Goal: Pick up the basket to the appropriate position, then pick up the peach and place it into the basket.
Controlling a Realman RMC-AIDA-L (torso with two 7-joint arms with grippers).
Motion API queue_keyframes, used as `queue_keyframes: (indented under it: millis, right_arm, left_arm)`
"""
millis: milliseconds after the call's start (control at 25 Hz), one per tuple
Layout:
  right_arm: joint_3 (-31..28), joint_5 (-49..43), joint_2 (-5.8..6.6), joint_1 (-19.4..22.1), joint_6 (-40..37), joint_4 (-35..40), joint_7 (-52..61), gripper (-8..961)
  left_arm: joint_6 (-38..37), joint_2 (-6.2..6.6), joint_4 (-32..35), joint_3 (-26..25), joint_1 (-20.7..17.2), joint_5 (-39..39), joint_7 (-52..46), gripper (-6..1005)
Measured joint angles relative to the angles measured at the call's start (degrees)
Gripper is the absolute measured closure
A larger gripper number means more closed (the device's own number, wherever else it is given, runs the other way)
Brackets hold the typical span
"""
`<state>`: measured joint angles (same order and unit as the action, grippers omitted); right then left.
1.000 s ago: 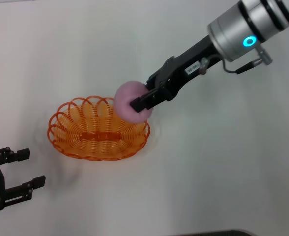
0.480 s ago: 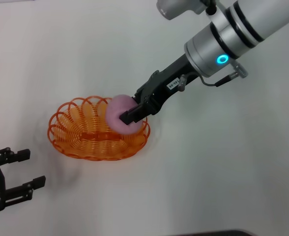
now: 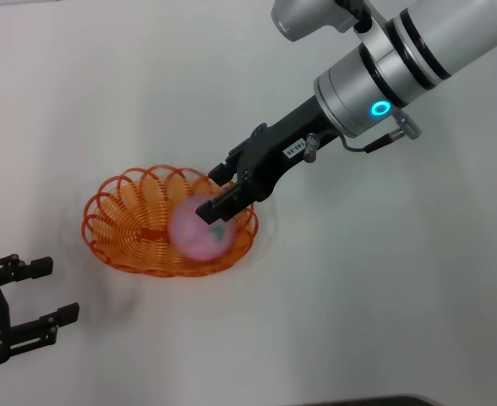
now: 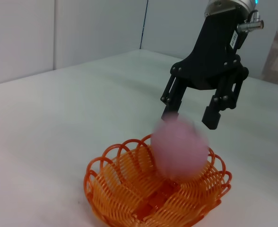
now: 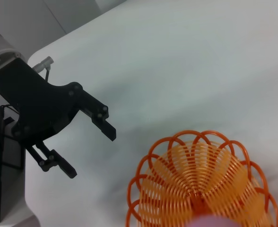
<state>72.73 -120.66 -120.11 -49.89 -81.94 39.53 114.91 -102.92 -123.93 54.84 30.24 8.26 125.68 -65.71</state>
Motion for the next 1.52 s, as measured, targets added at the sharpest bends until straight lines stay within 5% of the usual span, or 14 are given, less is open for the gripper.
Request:
queue_keyframes:
  millis: [160, 480, 760, 1520]
  right_arm:
    - [-0.01, 0.0, -0.02, 0.08, 0.23, -0.06, -0.07, 354]
    - [-3.65, 6.37, 0.56, 4.43, -2.16, 1.23, -5.12, -1]
    - [-13.19, 8.25, 1.21, 12.31, -8.24, 2.13, -15.07, 4]
    - [-14.24, 7.62, 1.17, 28.94, -8.22, 0.05, -37.23, 4]
  left_arm:
    - [0.0, 0.0, 0.0, -0.08, -0.05, -0.02, -0.02, 276]
    - [-0.17, 0.0, -0.41, -1.11, -0.08, -0.1, -0.04, 274]
    - [-0.18, 0.0, -0.87, -1.37, 0.02, -0.1, -0.04, 276]
    - [-0.79, 0.14, -2.52, -1.14, 0.36, -0.13, -0.02, 276]
